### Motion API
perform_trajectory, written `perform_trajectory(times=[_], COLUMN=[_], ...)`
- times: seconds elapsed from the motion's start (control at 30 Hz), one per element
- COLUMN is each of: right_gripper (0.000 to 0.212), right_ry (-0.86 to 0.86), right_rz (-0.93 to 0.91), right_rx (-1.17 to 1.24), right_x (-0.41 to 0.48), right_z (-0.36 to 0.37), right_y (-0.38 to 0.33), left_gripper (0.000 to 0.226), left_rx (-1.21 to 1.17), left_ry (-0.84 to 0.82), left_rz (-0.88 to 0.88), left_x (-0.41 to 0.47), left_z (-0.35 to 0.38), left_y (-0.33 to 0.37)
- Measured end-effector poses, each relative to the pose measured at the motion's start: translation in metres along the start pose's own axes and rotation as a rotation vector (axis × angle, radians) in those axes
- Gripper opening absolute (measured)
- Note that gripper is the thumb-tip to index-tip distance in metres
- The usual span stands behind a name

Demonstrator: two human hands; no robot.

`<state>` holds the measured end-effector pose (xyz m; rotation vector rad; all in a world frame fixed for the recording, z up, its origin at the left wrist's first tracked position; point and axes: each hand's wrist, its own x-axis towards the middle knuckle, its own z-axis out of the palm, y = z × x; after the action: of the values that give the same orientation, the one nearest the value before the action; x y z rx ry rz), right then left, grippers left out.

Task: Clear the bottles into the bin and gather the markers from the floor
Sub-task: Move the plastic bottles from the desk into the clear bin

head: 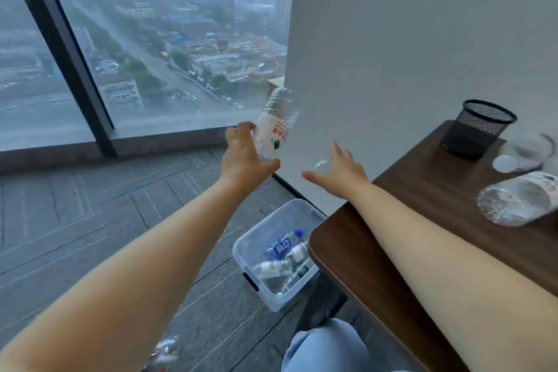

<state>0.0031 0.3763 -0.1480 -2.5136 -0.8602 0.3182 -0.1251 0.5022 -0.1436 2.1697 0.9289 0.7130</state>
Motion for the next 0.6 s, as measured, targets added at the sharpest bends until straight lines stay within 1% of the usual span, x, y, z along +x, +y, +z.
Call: perform_trajectory(times=[0.03,0.07,0.17,0.23,0.37,0.43,0.53,0.6], right_gripper=[0.096,0.095,0.084,0.078,0.062,0.059,0.058,0.058], right_ry=[-0.043,-0.062,-0.052,-0.046,0.069,0.112,0.141,0.148], right_rz=[-0.007,-0.016,-0.026,0.013,0.080,0.075,0.068,0.064], right_rx=[-0.007,0.017,0.086,0.141,0.302,0.339,0.367,0.364], right_x=[0.003,0.008,0.015,0.017,0.016,0.015,0.015,0.015], right_z=[0.003,0.007,0.014,0.015,0.009,0.008,0.008,0.008], right_y=[-0.002,-0.004,-0.003,0.000,0.005,0.005,0.005,0.006], left_gripper=[0.073,0.073,0.072,0.071,0.067,0.072,0.090,0.091], left_rx=[0.014,0.031,0.090,0.113,0.130,0.148,0.323,0.378], left_ry=[-0.009,-0.017,-0.046,-0.074,-0.157,-0.225,-0.370,-0.397], left_rz=[0.002,0.008,0.038,0.024,-0.052,-0.078,-0.105,-0.141], left_x=[0.001,0.004,0.011,0.013,0.015,0.018,0.021,0.021], left_z=[0.003,0.005,0.016,0.026,0.054,0.068,0.085,0.088], left_y=[-0.005,-0.010,-0.024,-0.034,-0.054,-0.059,-0.059,-0.056])
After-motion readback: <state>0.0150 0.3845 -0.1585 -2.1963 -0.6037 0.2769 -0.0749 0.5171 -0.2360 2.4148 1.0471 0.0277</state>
